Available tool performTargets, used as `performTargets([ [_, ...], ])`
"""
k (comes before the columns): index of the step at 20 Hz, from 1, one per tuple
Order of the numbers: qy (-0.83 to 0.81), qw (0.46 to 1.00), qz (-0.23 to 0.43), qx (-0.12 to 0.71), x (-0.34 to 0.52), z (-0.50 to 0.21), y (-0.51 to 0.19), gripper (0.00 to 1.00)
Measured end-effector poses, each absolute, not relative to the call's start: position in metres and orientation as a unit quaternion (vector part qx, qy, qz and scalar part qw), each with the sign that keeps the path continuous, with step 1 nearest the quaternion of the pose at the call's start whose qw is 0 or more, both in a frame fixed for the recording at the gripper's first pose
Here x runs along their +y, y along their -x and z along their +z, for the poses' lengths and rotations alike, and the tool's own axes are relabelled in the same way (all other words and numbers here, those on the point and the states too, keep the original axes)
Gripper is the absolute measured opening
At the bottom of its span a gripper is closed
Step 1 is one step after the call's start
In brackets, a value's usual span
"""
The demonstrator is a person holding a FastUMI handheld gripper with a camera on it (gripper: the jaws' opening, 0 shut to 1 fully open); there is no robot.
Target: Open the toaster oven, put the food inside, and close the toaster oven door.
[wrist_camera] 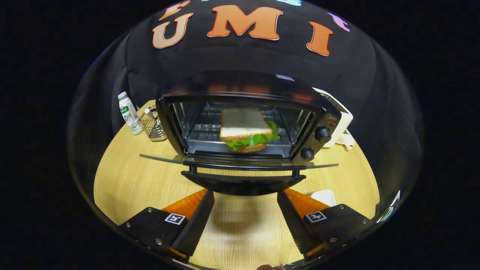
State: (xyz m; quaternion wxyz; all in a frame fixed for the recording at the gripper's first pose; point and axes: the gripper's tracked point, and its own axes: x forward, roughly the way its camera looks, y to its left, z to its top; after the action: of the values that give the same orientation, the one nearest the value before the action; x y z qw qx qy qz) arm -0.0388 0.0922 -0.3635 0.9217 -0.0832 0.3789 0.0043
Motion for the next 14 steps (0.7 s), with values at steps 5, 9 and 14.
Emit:
performTargets([
  [5,0.073,0.93,-0.002,0.361,0.091,-0.355,0.011,1.0],
  [9,0.06,0.938,-0.002,0.341,0.094,-0.347,-0.014,1.0],
  [14,0.059,0.949,-0.001,0.31,0.097,-0.331,-0.042,1.0],
])
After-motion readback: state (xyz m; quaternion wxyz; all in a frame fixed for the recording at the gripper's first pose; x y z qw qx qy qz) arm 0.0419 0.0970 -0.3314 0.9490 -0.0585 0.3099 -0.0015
